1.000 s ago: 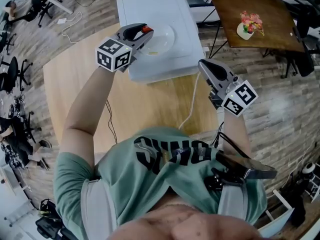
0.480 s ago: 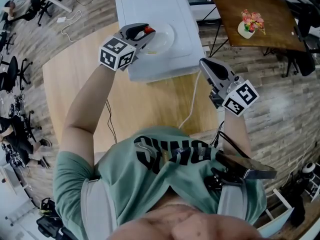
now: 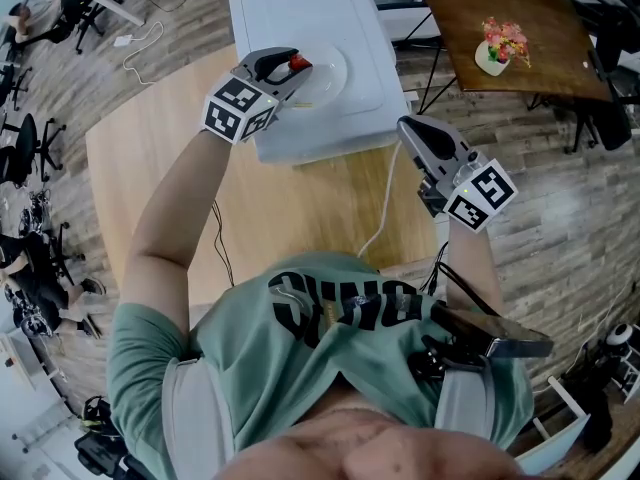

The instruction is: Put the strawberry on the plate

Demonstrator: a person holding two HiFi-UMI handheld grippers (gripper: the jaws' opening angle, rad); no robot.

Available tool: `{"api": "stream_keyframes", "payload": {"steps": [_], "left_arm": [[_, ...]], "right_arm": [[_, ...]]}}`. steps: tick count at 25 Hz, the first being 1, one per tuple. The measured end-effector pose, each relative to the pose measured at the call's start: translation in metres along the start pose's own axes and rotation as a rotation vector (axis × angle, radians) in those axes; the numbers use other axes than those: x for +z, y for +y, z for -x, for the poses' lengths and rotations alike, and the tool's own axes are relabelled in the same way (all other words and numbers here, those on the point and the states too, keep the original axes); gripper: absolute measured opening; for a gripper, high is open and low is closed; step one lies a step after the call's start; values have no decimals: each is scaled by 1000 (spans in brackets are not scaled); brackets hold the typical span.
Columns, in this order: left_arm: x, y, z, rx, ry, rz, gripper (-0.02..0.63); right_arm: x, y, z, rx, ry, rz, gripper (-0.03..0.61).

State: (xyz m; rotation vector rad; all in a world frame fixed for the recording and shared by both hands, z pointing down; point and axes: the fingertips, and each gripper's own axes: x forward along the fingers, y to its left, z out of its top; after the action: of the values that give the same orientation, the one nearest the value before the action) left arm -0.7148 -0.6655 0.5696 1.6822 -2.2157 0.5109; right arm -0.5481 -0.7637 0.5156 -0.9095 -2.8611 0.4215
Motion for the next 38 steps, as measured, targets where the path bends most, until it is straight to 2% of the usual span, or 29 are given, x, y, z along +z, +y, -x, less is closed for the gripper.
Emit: {"api": "stream_keyframes", "payload": {"steps": [5,13,21,25,33,38], "left_arm": [[-2,-4,-2,5,22,-48,146],[0,-5,-1,7,17,-39,146],[10,-4,8,27,-8,-47,147],[22,-10,19,43,-49,-47,147],[56,-34,89,51,-200,-4,146],[36,-52,175,59,-285,87,144]], "right_arm": [[2,2,1,1,-3,4,6],[5,3,5,-6,-7,8,6],[8,8,5,-5,-8,16,6],[10,11,4,-1,-8,23,6],[26,36,-7,28,2,62,6],[39,75,-27,53,9,88,6]]}}
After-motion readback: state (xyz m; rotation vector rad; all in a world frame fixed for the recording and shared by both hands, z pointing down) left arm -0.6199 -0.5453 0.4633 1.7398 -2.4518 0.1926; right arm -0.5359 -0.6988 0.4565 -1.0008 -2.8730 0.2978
